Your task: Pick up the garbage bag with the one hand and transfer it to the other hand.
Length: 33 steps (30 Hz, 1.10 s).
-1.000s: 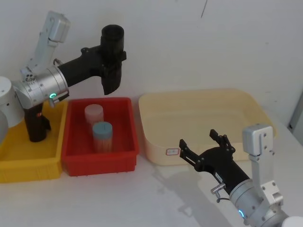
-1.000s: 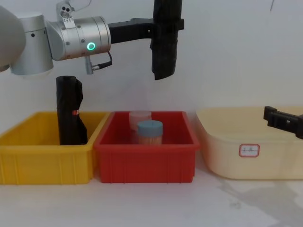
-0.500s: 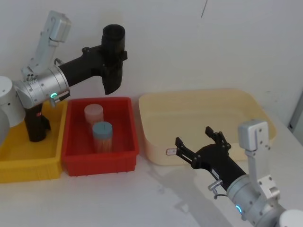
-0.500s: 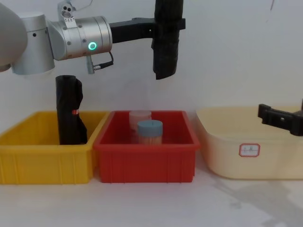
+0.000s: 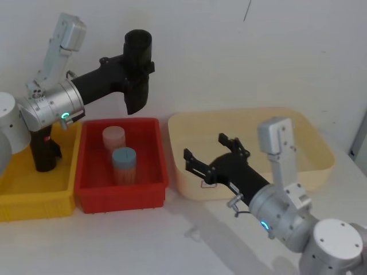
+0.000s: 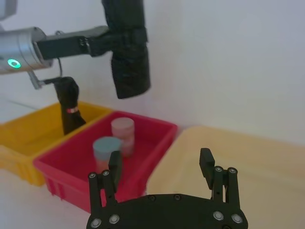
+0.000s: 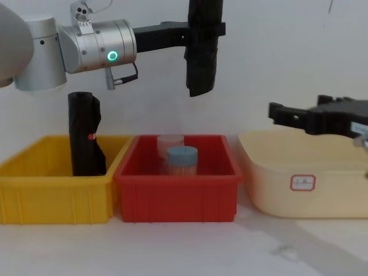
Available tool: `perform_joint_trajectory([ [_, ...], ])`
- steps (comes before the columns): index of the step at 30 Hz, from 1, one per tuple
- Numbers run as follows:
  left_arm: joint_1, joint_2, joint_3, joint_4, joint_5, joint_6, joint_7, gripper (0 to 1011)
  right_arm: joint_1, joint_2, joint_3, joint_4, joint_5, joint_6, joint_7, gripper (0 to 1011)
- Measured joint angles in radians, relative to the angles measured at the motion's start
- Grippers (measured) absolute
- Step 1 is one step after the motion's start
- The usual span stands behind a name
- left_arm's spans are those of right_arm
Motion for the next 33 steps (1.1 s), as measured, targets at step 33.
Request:
perform_joint_trajectory([
  [33,-0.001,-0.001,0.000,0.002,0.000,-0.001,0.000,403,0.219,-0.155,-0.088,0.196,-0.071,0.008,0.017,1001],
])
